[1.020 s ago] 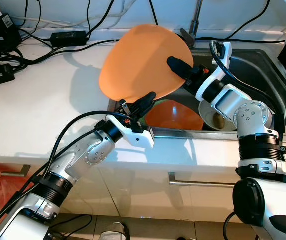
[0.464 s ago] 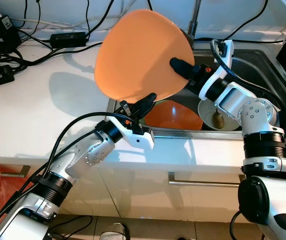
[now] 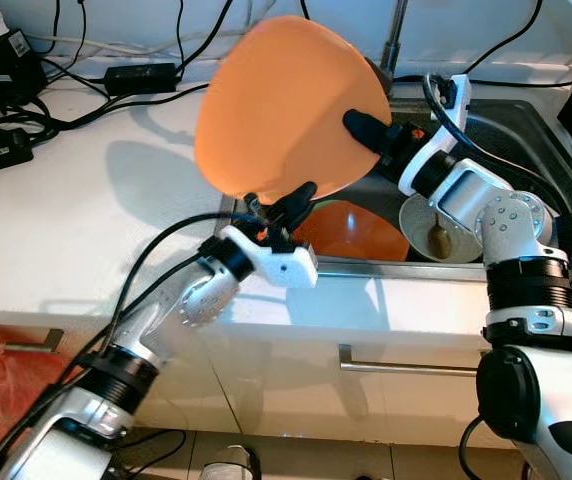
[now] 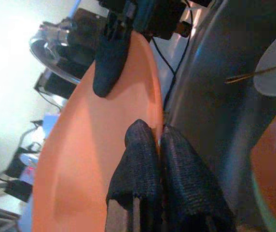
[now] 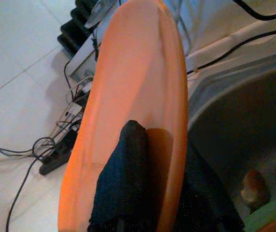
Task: Kitchen organization
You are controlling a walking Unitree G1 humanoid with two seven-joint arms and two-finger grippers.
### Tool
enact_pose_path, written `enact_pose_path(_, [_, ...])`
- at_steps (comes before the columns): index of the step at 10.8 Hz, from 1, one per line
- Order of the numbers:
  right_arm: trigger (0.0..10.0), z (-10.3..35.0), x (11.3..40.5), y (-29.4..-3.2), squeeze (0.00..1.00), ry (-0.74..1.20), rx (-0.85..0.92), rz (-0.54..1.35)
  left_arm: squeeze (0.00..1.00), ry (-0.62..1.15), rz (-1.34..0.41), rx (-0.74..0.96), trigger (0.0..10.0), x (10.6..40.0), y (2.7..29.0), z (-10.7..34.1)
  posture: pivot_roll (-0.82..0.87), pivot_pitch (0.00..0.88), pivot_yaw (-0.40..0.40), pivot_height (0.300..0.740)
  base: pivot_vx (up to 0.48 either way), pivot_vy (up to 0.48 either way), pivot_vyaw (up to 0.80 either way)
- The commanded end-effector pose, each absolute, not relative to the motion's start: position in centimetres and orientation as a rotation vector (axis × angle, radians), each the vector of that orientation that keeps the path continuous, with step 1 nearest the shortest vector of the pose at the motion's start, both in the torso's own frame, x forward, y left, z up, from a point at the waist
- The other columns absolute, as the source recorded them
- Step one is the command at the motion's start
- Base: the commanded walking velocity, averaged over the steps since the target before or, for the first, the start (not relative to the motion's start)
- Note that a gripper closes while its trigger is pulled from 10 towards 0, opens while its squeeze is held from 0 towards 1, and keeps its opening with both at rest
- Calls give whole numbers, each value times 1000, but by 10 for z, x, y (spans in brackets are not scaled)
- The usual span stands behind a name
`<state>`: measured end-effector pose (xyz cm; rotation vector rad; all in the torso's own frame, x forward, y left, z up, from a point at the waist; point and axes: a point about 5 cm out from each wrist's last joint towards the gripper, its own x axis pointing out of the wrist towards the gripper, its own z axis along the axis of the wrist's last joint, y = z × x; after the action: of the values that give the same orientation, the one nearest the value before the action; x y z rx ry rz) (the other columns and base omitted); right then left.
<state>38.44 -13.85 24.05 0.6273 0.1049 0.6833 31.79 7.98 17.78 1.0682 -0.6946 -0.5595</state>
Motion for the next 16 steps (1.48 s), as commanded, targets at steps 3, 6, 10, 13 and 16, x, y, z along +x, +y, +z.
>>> enact_pose_path(3, [0,207,393,-170,0,165,619,380,878,-794,-489,760,10000,317,71,232,252,86,47,740,0,0,0])
enact_pose_path(6, [0,207,395,-175,0,155,617,339,1000,-780,-521,731,10000,315,70,234,250,84,45,740,0,0,0])
enact_pose_path(10, [0,203,398,-180,0,149,605,286,1000,-748,-547,696,10000,313,72,236,252,80,47,740,0,0,0])
enact_pose_path(13, [0,196,398,-185,0,145,524,232,1000,-620,-567,592,10000,317,77,228,252,84,49,740,0,0,0])
enact_pose_path(16, [0,182,397,-198,0,156,379,130,1000,-491,-544,455,10000,323,85,222,255,84,49,740,0,0,0])
